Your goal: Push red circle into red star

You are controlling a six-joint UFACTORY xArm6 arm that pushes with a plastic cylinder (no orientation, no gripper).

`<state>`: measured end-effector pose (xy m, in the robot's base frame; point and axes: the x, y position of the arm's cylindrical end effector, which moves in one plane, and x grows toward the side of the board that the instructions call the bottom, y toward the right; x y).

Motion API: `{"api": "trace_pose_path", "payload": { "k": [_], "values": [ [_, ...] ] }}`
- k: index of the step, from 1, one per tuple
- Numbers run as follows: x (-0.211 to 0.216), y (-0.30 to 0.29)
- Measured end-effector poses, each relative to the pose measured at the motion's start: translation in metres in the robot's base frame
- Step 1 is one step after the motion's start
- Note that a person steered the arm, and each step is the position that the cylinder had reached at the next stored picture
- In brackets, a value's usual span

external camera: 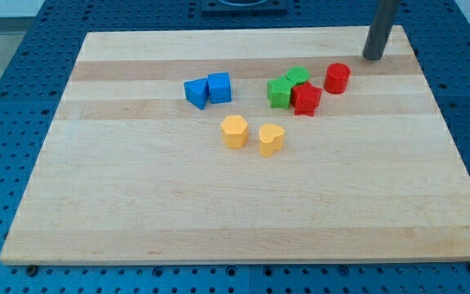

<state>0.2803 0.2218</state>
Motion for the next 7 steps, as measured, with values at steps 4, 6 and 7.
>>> {"api": "trace_pose_path", "payload": {
  "k": [4,6,7],
  "values": [
    [0.038,-0.051],
    [0.048,-0.071],
    [0.058,-0.082]
  ]
}}
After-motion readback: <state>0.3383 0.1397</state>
